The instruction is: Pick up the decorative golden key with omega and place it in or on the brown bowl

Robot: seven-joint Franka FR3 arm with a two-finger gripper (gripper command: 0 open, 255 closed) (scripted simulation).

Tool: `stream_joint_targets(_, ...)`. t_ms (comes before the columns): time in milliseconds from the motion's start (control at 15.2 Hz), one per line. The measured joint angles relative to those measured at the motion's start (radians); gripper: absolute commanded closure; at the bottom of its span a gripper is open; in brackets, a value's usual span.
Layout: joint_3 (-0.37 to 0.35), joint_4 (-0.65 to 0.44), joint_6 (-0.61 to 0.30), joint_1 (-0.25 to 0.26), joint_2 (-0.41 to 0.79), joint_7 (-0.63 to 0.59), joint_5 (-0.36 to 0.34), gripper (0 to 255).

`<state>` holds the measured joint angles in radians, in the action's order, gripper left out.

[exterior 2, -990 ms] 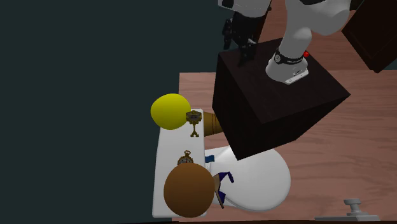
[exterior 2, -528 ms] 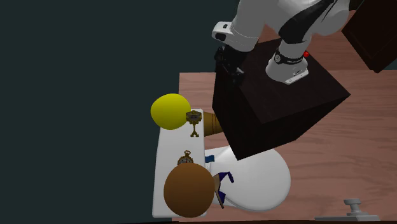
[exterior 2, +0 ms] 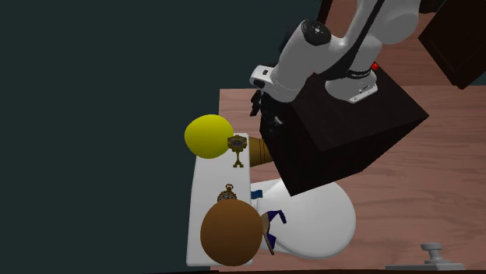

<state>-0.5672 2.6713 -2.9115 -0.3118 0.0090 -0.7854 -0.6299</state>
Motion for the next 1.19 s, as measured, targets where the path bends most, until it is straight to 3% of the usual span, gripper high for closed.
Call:
stream_joint_targets(66,0.013,-0.041,-0.002,-0.009,0.059,-0.133,-0.161,0)
stream_joint_targets(198,0.081,-0.133,0.01,0.047,0.173,-0.374,-0.432,0)
stream_joint_targets(330,0.13,-0.179,0.012,0.089,0.235,-0.506,-0.583,0)
stream_joint_targets(726,0.193,-0.259,0.017,0.134,0.347,-0.658,-0.767,0)
stream_joint_targets(1188,0.2,-0.274,0.019,0.14,0.366,-0.676,-0.79,0)
